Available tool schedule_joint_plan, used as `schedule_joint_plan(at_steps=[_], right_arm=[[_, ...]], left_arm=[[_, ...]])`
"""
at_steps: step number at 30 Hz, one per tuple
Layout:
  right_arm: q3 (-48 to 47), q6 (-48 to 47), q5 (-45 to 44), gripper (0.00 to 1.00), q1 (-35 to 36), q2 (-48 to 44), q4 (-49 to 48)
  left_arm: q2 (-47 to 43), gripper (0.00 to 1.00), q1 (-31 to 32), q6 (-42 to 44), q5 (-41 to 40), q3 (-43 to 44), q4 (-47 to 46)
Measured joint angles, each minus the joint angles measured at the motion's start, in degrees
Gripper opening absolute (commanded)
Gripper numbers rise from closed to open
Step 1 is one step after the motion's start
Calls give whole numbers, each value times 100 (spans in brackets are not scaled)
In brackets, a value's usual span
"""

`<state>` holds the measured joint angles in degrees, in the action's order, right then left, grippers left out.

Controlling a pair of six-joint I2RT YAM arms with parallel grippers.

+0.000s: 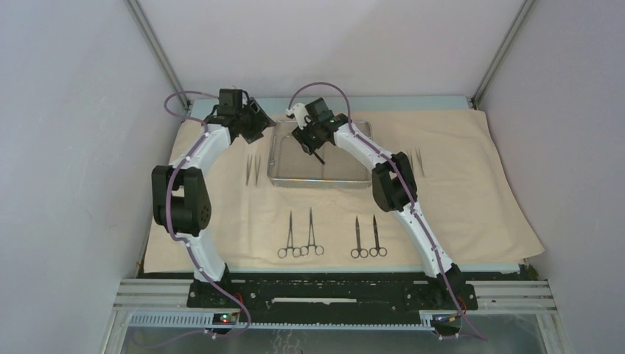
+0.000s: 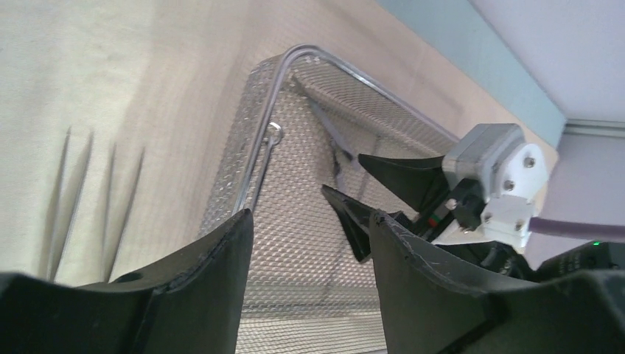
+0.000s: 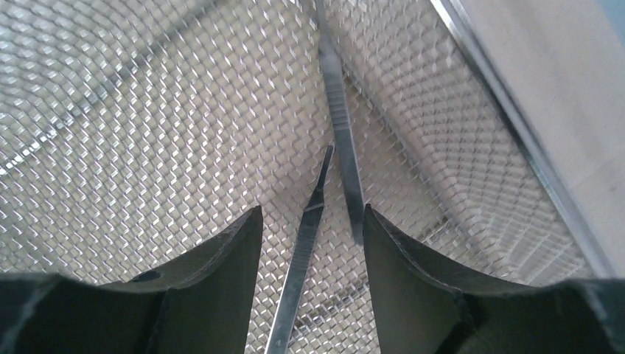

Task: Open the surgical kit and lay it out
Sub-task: Adjust the container in the surgical kit.

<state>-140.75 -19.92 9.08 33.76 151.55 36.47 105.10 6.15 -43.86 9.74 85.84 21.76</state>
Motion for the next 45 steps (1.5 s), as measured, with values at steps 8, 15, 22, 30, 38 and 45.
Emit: schedule_joint_plan(at_steps=[8, 15, 22, 30, 38, 45], right_arm=[[1224, 726, -334, 63, 72, -776, -271], [2409, 911, -940, 65, 361, -1775, -496], [2472, 920, -1034, 64, 693, -1884, -450], [3314, 1038, -1086, 63, 861, -2065, -431], [3888, 1172, -1167, 62, 957, -2667, -404], [4048, 1311, -1191, 61, 1062, -2824, -518]], left_arm=[[-17, 64, 48, 367, -308, -660, 155], [-219, 64, 81, 448, -402, -1158, 190], [-494, 64, 212, 490, -459, -1427, 151], [-651, 64, 280, 487, -501, -1624, 146], [-828, 64, 284, 487, -509, -1674, 131], [-852, 64, 284, 487, -507, -1674, 120]])
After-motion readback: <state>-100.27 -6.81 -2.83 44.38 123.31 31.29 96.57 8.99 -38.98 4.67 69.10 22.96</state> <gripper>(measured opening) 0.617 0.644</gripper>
